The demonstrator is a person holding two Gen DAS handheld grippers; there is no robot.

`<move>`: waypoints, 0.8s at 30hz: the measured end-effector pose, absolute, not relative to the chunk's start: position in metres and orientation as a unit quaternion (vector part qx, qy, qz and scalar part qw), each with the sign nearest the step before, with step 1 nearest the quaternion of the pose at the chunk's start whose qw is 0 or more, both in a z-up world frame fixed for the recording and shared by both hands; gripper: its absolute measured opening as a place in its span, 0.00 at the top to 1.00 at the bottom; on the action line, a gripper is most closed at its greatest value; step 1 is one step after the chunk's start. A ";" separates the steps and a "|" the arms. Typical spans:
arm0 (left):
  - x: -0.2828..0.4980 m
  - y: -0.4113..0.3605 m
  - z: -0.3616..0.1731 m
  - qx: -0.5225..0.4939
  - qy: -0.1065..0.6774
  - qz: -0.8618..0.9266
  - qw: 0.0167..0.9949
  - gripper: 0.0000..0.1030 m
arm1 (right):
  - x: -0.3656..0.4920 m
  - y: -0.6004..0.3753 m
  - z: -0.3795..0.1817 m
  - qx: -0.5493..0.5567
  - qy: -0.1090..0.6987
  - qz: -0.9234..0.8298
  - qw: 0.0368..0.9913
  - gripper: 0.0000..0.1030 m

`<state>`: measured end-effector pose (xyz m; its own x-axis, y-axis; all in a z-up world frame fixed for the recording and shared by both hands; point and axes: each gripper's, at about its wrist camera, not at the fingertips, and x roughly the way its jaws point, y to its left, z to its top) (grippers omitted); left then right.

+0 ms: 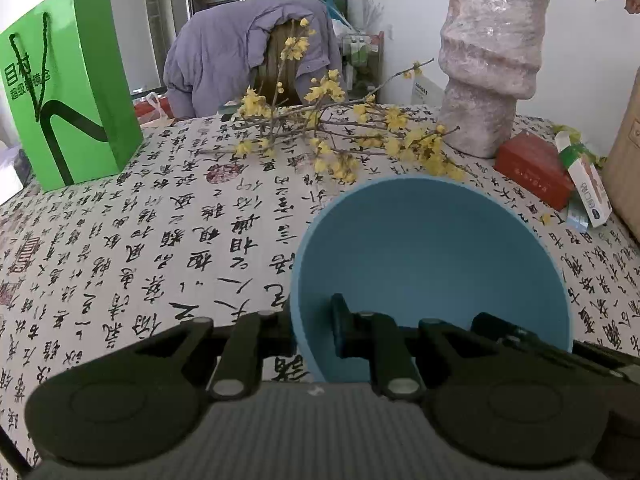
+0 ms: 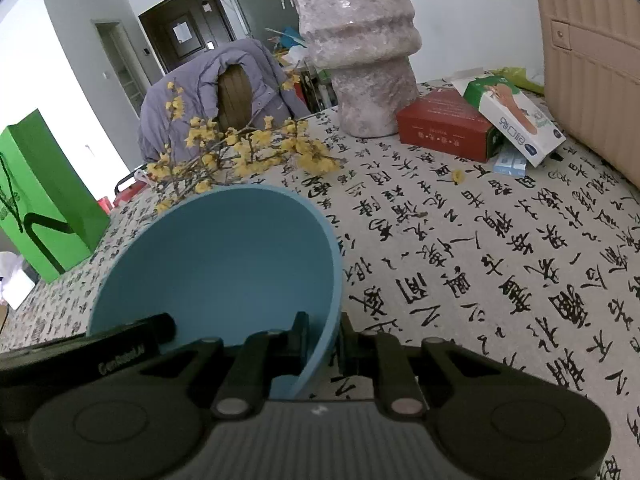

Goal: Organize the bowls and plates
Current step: 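Lift the blue bowl with both grippers away from the flowering branches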

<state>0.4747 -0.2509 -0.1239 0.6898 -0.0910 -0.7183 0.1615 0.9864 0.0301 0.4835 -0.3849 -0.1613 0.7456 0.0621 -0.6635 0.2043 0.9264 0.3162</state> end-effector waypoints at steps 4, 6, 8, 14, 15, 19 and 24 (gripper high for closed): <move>0.471 -0.251 -0.121 0.049 0.380 -0.070 0.921 0.84 | 0.482 -0.384 -0.160 0.186 0.352 -0.039 0.916 0.87; 0.468 -0.252 -0.118 0.054 0.373 -0.070 0.924 0.84 | 0.481 -0.384 -0.159 0.187 0.350 -0.039 0.917 0.87; 0.464 -0.254 -0.115 0.059 0.366 -0.068 0.926 0.84 | 0.480 -0.384 -0.157 0.187 0.347 -0.038 0.918 0.87; 0.460 -0.255 -0.107 0.065 0.354 -0.061 0.931 0.84 | 0.476 -0.384 -0.152 0.192 0.338 -0.033 0.921 0.87; 0.459 -0.255 -0.106 0.066 0.351 -0.060 0.932 0.84 | 0.476 -0.384 -0.151 0.193 0.337 -0.032 0.921 0.87; 0.452 -0.253 -0.102 0.065 0.342 -0.057 0.936 0.84 | 0.471 -0.382 -0.147 0.193 0.332 -0.030 0.923 0.87; 0.445 -0.248 -0.097 0.064 0.335 -0.052 0.939 0.84 | 0.466 -0.378 -0.143 0.192 0.324 -0.024 0.926 0.87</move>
<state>0.4454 -0.2481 -0.0965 0.7706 -0.0545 -0.6349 0.1408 0.9863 0.0862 0.4663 -0.3783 -0.1427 0.7884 0.0804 -0.6099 0.1686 0.9252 0.3399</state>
